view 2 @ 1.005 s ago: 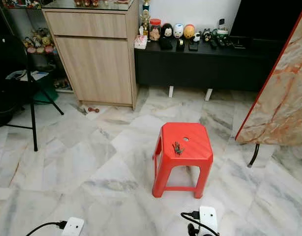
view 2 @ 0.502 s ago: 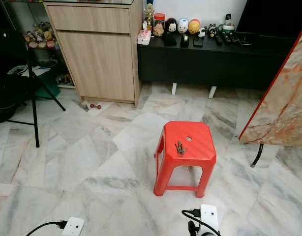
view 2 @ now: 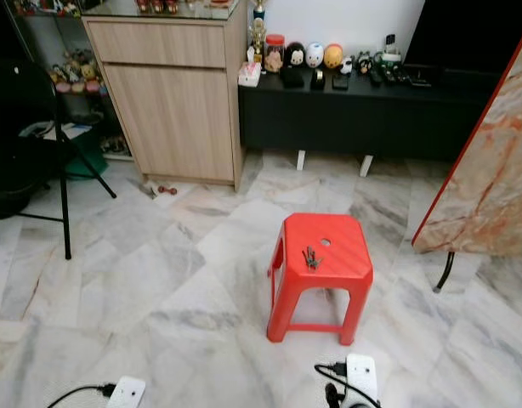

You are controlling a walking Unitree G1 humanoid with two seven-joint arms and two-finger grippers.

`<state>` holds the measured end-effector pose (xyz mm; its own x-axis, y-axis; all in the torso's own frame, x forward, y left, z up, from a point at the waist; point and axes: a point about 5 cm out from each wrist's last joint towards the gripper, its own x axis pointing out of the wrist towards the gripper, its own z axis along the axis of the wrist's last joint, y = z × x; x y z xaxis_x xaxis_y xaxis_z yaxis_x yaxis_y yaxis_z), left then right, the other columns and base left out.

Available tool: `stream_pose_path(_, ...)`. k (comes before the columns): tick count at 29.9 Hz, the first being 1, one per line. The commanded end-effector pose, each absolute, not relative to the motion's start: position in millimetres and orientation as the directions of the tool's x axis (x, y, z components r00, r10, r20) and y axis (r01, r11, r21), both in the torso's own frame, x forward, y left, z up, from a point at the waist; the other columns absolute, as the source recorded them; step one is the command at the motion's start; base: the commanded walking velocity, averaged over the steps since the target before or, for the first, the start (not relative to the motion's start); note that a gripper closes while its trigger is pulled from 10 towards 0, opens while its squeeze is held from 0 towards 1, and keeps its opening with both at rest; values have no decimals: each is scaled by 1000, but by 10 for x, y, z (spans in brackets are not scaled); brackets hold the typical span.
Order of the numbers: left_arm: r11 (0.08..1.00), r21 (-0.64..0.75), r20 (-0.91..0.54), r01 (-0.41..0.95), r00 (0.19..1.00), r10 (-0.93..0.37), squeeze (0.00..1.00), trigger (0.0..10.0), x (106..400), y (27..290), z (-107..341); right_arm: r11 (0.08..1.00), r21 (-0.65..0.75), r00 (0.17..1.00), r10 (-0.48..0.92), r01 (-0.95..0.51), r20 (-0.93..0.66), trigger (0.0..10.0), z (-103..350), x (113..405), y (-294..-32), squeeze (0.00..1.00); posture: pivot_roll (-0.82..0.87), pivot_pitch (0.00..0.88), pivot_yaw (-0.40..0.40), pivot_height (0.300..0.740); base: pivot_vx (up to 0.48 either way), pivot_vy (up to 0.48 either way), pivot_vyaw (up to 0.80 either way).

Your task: Hang keys on a hook

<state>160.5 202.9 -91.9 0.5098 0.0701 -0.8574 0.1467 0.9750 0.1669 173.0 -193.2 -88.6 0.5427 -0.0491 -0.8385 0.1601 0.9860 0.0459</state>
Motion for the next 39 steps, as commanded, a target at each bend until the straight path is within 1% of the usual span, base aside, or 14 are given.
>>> stream_pose_path(1, 975, 160, -868, 152, 491, 66, 0, 10000, 1566, 2016, -940, 986, 46, 547, -51, 162, -835, 10000, -879, 1739, -1947, 0, 14, 0, -34, 740, 300, 0, 0)
stream_pose_path(29, 973, 161, -872, 167, 486, 62, 0, 10000, 1545, 2004, -950, 985, 44, 539, -53, 166, -841, 10000, -889, 1718, -1946, 0, 9, 0, -28, 740, 298, 0, 0)
stream_pose_path(32, 972, 166, -872, 167, 484, 66, 0, 10000, 1541, 2007, -951, 986, 44, 537, -49, 159, -842, 10000, -889, 1718, -1945, 0, 10, 0, -30, 740, 294, 0, -598)
stream_pose_path(37, 970, 170, -874, 175, 481, 67, 0, 10000, 1536, 1999, -955, 987, 45, 538, -46, 155, -841, 10000, -888, 1721, -1946, 0, 12, 0, -32, 740, 0, 0, -620)
stream_pose_path(39, 971, 168, -875, 171, 480, 67, 0, 10000, 1534, 1996, -957, 987, 45, 544, -48, 156, -838, 10000, -884, 1726, -1948, 0, 12, 0, -32, 740, 0, 0, 0)
